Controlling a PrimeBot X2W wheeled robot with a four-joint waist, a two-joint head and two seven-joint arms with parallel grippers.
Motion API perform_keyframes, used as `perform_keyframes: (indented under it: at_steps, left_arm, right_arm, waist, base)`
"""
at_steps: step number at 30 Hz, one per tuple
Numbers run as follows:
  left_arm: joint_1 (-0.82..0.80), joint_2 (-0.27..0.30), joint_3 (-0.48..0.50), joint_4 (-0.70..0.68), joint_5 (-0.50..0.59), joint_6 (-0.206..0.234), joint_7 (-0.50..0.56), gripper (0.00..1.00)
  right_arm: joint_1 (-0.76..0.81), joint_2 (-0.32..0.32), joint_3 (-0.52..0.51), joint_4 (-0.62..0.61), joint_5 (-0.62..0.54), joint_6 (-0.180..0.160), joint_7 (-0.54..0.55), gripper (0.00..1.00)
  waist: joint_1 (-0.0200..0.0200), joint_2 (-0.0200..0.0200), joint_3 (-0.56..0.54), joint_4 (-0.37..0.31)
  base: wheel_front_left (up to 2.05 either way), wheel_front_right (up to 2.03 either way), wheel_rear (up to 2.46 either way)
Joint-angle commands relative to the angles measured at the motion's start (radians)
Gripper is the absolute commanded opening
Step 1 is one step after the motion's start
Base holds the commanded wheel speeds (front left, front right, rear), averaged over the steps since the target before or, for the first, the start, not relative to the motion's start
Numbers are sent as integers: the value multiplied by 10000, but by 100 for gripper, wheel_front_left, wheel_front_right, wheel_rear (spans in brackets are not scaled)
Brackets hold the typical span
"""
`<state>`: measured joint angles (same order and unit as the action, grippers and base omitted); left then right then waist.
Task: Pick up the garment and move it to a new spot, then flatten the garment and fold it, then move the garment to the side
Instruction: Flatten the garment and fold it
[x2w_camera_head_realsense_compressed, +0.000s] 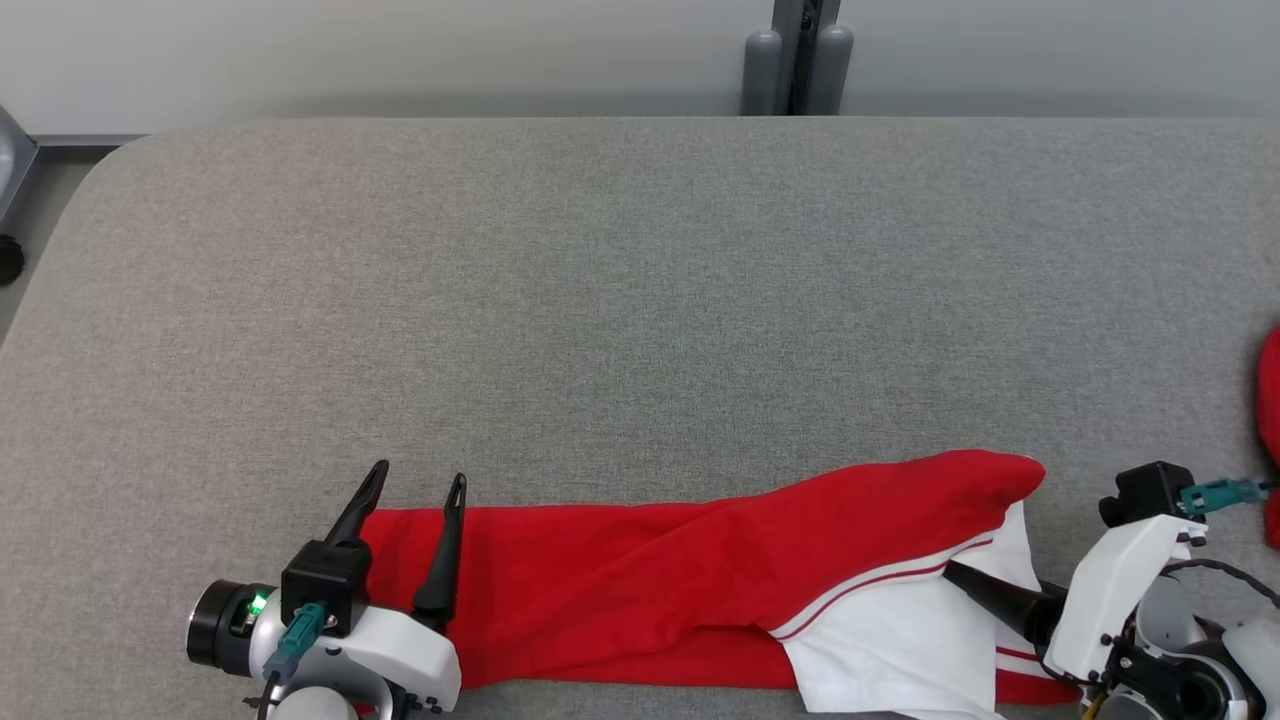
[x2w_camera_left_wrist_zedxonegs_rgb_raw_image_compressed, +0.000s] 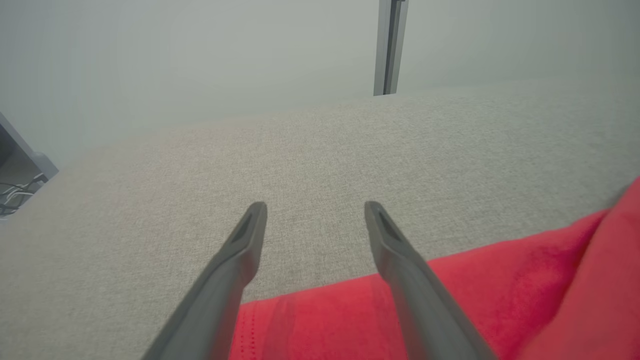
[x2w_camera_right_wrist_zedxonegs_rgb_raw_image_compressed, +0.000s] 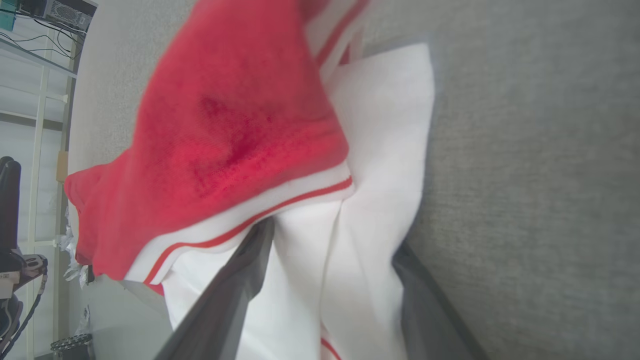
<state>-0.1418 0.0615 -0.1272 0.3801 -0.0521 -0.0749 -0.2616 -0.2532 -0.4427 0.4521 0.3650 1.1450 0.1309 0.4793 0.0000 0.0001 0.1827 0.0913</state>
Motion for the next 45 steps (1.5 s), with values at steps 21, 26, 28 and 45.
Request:
perform_keyframes:
  at_steps: [21, 26, 28, 45]
  left_arm:
    - [-125, 8, -18, 163, 26, 7, -32, 100]
    - [-7, -8, -52, 234, -13, -10, -32, 100]
    - [30, -13, -75, 268, -38, -22, -33, 100]
    - [362, -75, -172, 291, -357, 147, -33, 100]
  right_arm:
    - [-806, 79, 1115, 1185, -138, -49, -1062, 0]
    - [-1095, -131, 992, 1865, -479, -52, -1472, 0]
    - [-1248, -165, 896, 2295, -713, -52, -1607, 0]
    - [-2799, -171, 606, 4663, -3546, -19, -1568, 0]
  waist:
    - [0, -1, -60, 78]
    - [0, -1, -281, 22]
    - [0, -1, -378, 10]
    - [0, -1, -1107, 39]
  base:
    - [0, 0, 0]
    - [0, 0, 0]
    - [0, 0, 0]
    - [0, 0, 0]
